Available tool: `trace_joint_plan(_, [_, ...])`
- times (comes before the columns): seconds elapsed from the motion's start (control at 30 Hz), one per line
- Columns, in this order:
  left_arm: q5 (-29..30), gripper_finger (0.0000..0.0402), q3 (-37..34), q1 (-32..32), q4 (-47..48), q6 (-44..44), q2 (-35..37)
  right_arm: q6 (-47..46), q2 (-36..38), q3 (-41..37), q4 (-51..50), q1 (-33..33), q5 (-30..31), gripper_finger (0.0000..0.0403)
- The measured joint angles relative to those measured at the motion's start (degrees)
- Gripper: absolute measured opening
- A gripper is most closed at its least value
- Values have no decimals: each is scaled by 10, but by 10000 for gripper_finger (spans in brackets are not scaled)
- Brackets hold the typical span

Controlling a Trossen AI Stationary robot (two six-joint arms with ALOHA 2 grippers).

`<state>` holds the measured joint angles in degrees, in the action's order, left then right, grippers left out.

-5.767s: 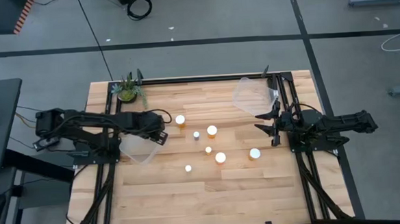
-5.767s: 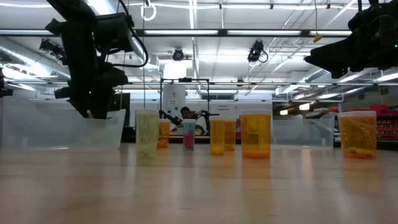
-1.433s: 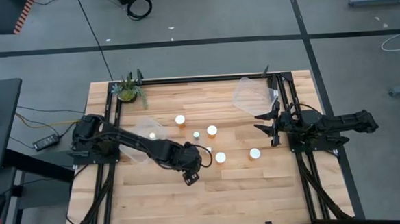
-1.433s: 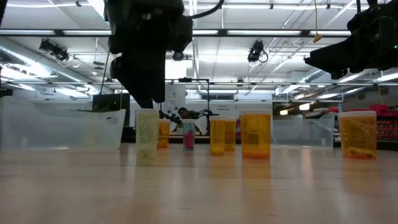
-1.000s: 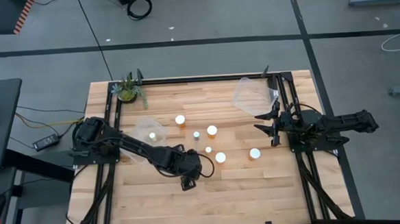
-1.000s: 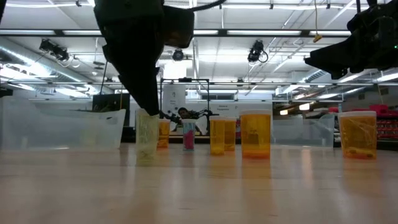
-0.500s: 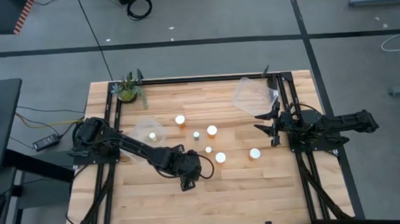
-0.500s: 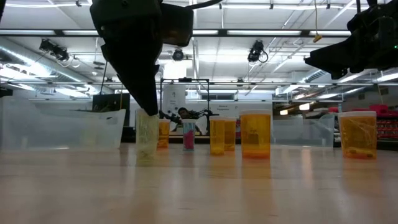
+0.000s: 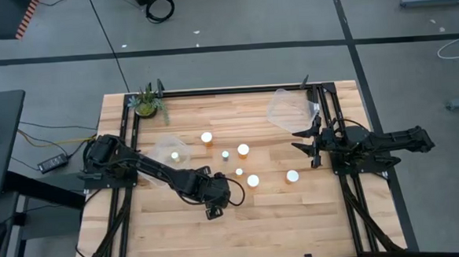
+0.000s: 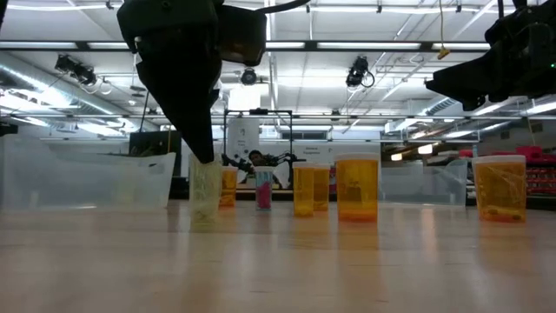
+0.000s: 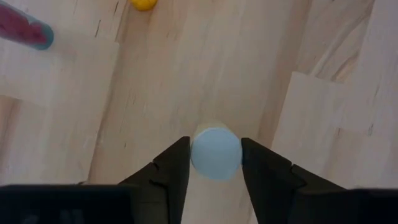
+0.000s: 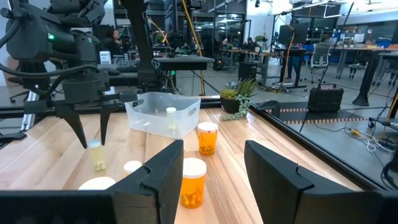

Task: Pick and place medicine bottles into bin by pill shape (circle, oval)
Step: Put the yellow pill bottle into the left transparent bin

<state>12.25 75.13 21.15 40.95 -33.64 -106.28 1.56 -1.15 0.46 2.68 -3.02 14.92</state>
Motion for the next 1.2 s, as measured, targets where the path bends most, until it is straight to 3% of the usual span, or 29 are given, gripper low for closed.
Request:
trace_joint_plan(0.4, [-1, 137, 0, 0, 0, -22, 0, 0, 0, 0, 0, 0, 0, 178])
trace_joint_plan(0.73, [-52, 129, 1, 2, 11, -90, 15, 0, 0, 0, 0, 0, 0, 178])
trace_joint_plan(1.2, [-49, 134, 84, 34, 258, -190, 33, 0, -3, 0, 1, 0, 0, 178])
